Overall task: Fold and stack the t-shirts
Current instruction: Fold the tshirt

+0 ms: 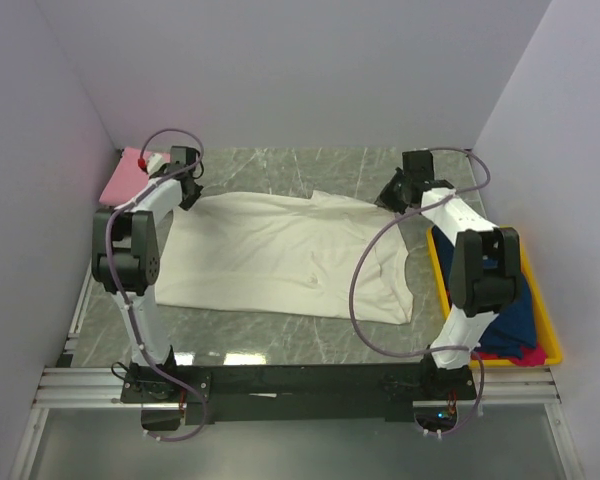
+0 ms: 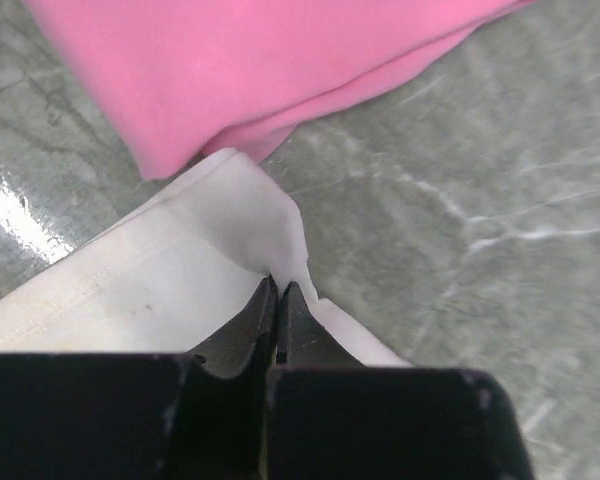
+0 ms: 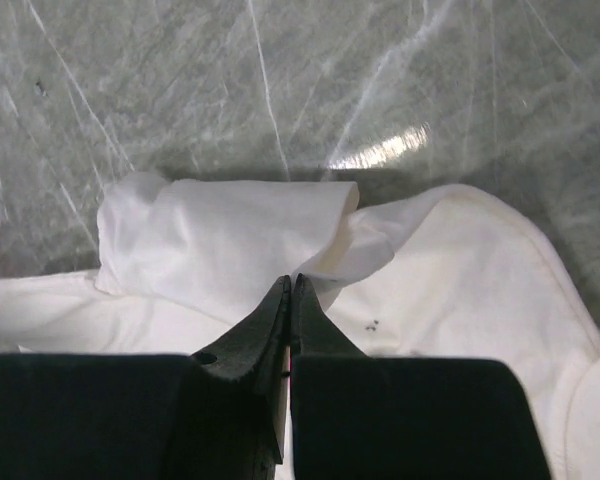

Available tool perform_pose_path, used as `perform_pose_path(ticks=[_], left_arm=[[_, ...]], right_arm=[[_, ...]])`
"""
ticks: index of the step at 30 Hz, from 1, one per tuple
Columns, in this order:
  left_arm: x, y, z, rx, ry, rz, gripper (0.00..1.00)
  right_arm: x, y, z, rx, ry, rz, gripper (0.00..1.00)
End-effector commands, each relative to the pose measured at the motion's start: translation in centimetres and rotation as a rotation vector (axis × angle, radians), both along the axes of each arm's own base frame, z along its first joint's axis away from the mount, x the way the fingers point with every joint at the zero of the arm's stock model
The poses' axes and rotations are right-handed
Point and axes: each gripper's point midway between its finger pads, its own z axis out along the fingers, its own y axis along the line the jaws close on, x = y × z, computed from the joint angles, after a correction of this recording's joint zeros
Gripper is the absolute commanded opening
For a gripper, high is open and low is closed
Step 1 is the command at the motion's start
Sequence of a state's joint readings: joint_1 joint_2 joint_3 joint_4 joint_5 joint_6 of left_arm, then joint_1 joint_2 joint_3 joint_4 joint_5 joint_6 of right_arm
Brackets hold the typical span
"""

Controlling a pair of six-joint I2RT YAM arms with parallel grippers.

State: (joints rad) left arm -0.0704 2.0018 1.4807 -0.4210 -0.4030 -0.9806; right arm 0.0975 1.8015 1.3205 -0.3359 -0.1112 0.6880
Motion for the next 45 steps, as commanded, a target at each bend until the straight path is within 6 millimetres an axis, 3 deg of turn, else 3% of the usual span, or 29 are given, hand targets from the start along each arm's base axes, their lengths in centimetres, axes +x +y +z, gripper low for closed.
perform_pose_path(ticks=[1, 13, 26, 45], left_arm=[[1.4, -0.3, 3.8, -0.041, -0.153, -0.040, 0.01], [-0.5, 0.5, 4.1, -0.114, -0.220, -0.040, 0.01], [-2.9, 0.6, 4.5, -0.133, -0.245, -0.025, 0.01], [-7.5, 0.6, 3.9, -0.169, -0.266, 0.021, 0.01]], right_arm=[[-0.4, -0.9, 2.3, -0.002, -0.090, -0.053, 0.00], [-5.4, -1.3, 2.6, 0.031, -0.100, -0.082, 0.00], [-10.6, -1.0, 0.7, 0.073, -0.052, -0.078, 0.00], [-16.2, -0.9, -1.3, 0.096, -0.011, -0.056, 0.00]])
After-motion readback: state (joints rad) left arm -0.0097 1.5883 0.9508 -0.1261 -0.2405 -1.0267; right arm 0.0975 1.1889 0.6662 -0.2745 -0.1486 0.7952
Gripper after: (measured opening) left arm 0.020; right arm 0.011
